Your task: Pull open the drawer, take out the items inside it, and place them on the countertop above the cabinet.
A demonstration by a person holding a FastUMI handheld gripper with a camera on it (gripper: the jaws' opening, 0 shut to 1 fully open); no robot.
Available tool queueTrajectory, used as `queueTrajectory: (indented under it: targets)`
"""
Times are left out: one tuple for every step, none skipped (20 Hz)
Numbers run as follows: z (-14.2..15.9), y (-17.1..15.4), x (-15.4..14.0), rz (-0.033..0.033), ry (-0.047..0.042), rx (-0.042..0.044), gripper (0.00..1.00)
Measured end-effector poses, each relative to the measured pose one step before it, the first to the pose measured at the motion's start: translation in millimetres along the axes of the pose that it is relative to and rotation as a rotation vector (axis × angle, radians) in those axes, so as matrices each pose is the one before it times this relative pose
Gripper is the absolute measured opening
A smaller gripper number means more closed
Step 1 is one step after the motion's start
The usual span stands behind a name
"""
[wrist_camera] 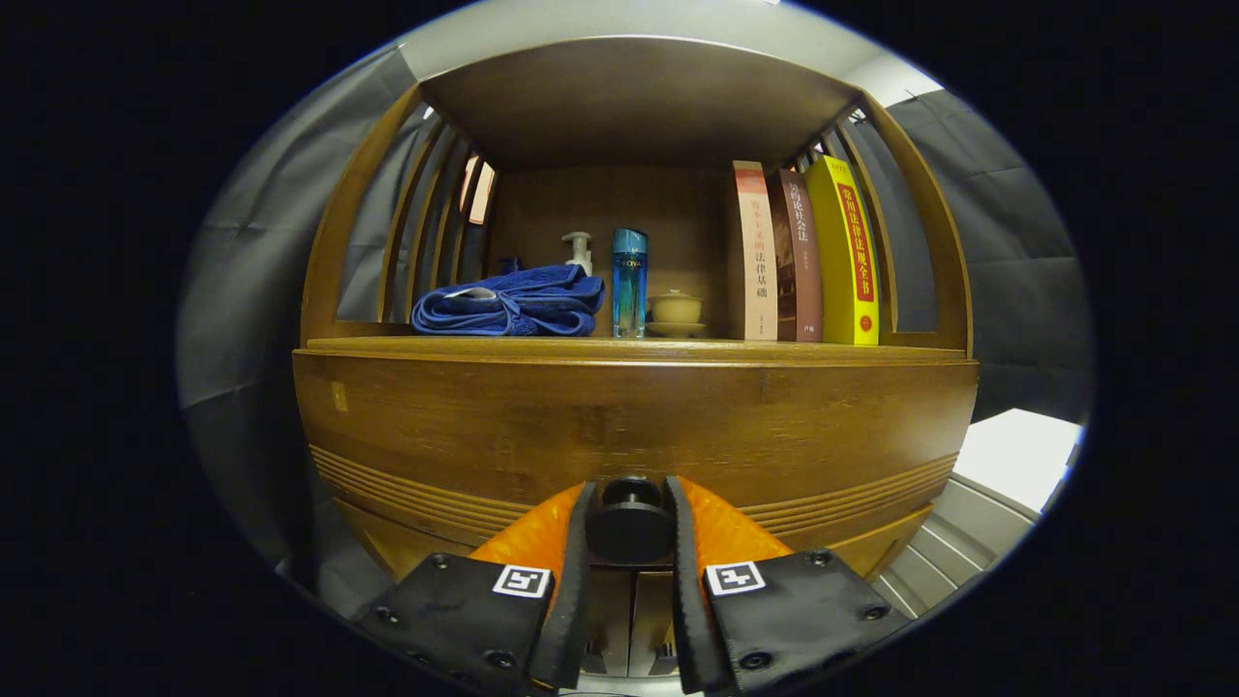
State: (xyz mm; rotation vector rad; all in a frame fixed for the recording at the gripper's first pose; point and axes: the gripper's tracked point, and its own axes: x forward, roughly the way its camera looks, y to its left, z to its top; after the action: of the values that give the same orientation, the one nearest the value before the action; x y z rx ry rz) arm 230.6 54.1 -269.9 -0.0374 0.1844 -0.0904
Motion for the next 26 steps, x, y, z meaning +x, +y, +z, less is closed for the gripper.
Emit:
queueTrajectory:
  targets:
    - [1.78,-0.22,2.15,-0.00274,-0.00194,0.00551,0.44]
    - [1.27,0.42,1.46,-0.00157,-0.00462,0.00402,0.44]
    - [0.82,0.7,1.51,0.00277,-0.0019,-0.00286,0.43]
    - [1.8,-0.09,0.99,0.00058,-0.0025,-0.00668,0.42]
    - [0.47,-0.94,1.55,-0.00083,-0.00358,-0.00759,0.41]
    - [1.79,0.07,0.92,0.00002,-0.00144,0.00274,0.4]
    - [0.92,-0.4,0.49,-0.00141,0.00008,0.00766,0.39]
    - [1.03,-0.5,-0.35,-0.00069,-0.00341,0.00333,0.4]
    - [1.7,-0.29,-0.41,-0.00024,-0.00607,0.00129,0.4]
    - [0.5,0.54,-2.04,-0.00052,-0.0037,-0.00367,0.4]
    - [0.31,-0.16,-2.37,-0.0015,-0.00292,-0.00605,0.39]
    - [0.79,-0.48,-5.27,-0.0004,-0.00358,-0.00302,0.39]
    - [0.54,-0.2,-4.56,0.00012,-0.00242,0.00545,0.39]
    - [0.05,0.45,-5.32,-0.00028,-0.00135,0.0063,0.39]
    - [0.32,-0.44,-5.86,-0.00113,-0.0001,0.00104,0.39]
    - [-0.08,0.25,-5.55,0.00006,0.00191,-0.002,0.39]
    - [0.33,-0.61,-6.88,-0.00065,0.00192,0.00157,0.39]
    - [0.37,0.02,-5.44,-0.00009,0.00372,0.0045,0.39]
    - [-0.47,0.5,-4.94,0.0015,0.00174,0.00598,0.39]
    - [0.05,-0.23,-5.59,0.00378,0.00208,0.00547,0.39]
    - [0.83,0.42,-4.42,0.00331,-0.00039,0.00287,0.39]
    - [-1.03,-0.05,-3.38,0.00189,0.00189,-0.00287,0.39]
    - [-0.04,-0.07,-3.74,0.0,0.00203,-0.00172,0.39]
    - [0.46,0.57,-4.47,-0.00047,0.00074,0.002,0.39]
    - [-0.62,-0.27,-5.27,0.00064,0.00454,0.00477,0.39]
    - [0.01,0.12,-4.45,0.00161,0.00298,0.00492,0.39]
